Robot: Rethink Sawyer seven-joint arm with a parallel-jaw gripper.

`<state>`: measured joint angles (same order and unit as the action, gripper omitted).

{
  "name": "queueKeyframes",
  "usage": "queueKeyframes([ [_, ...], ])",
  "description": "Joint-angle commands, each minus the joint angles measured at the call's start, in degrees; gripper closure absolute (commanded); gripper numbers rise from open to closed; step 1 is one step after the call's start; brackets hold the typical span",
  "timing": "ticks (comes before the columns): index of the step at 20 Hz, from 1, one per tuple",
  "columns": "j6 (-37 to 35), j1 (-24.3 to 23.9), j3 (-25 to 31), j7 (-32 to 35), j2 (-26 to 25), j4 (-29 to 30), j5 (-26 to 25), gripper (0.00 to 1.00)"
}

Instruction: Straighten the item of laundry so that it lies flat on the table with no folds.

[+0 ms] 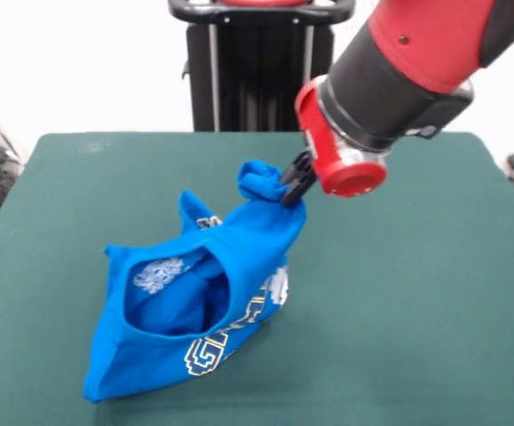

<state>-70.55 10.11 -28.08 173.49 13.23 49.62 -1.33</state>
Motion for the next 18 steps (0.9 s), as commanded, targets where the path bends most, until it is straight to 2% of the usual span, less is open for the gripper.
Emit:
queueKeyframes([
  [1, -11.97, 0.61, 10.26, -13.83, -0.62, -7.67, 1.62, 1.00],
  [7, -19.29, -0.20, 12.73, -11.20, -1.88, -15.13, 3.56, 1.00],
  [10, -20.24, -0.41, 14.48, -8.68, -3.08, -18.30, 4.96, 1.00],
  [15, -23.77, -0.88, 15.07, -7.01, -7.75, -26.47, 5.33, 1.00],
  [18, -24.07, -1.08, 14.36, -6.33, -10.22, -28.81, 4.70, 1.00],
])
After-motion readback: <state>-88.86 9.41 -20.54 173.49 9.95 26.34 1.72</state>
